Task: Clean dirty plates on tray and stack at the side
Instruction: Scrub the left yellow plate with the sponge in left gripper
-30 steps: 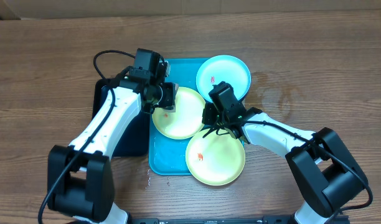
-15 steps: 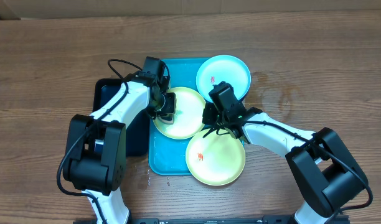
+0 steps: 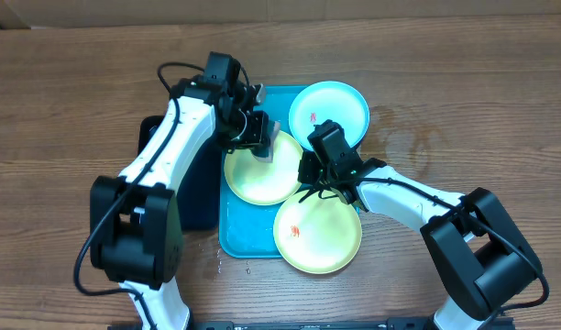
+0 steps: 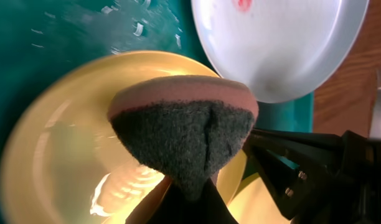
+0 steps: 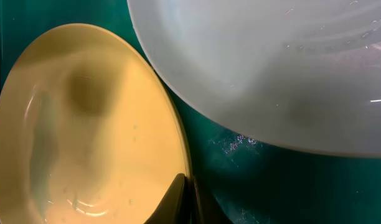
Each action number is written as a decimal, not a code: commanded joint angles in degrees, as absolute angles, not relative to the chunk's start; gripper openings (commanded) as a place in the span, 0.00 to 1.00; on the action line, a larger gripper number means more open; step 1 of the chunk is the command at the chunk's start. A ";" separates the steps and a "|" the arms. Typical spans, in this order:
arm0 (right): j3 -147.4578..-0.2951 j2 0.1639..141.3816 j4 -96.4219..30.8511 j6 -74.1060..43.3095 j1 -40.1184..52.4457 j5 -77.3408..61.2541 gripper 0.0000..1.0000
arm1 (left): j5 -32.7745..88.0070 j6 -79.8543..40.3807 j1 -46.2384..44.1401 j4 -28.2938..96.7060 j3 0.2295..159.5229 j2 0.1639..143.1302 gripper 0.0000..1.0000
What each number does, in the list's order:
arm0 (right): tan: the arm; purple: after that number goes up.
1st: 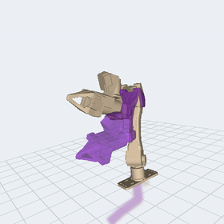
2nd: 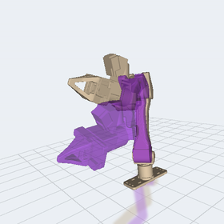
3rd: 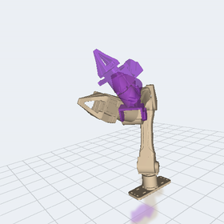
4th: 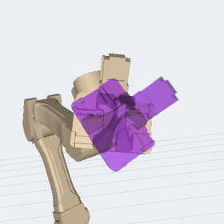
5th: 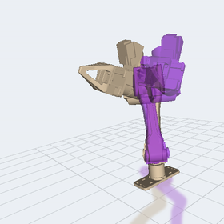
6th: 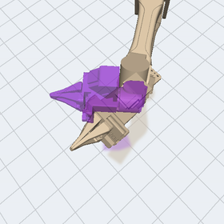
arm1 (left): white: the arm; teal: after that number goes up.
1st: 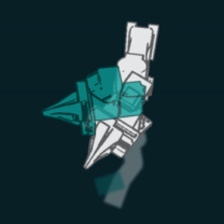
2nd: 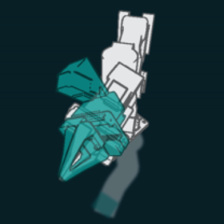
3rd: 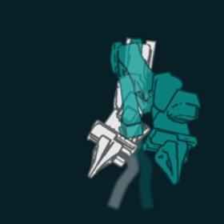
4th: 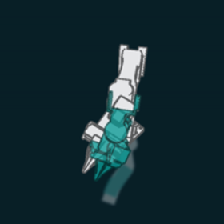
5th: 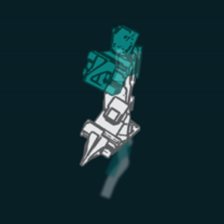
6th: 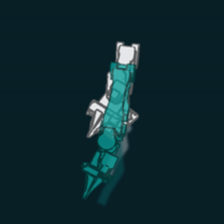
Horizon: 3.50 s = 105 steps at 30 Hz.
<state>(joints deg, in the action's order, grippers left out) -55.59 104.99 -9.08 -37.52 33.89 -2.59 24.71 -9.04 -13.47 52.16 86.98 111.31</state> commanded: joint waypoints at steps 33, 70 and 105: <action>-55.57 104.92 -8.99 -37.54 34.13 -3.33 0.04 | 19.88 -11.25 -14.85 55.46 89.76 106.85 0.04; -55.57 104.92 -9.28 -37.52 34.13 -4.12 0.04 | 24.32 -9.04 -17.19 55.55 88.25 111.15 0.04; -55.55 104.92 -9.34 -37.50 34.13 -4.08 0.04 | 29.65 -10.28 -17.54 59.24 92.55 120.79 0.04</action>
<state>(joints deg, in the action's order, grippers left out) -55.57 105.08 -9.52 -37.52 33.78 -3.44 23.20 -12.12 -18.22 59.11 89.54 122.58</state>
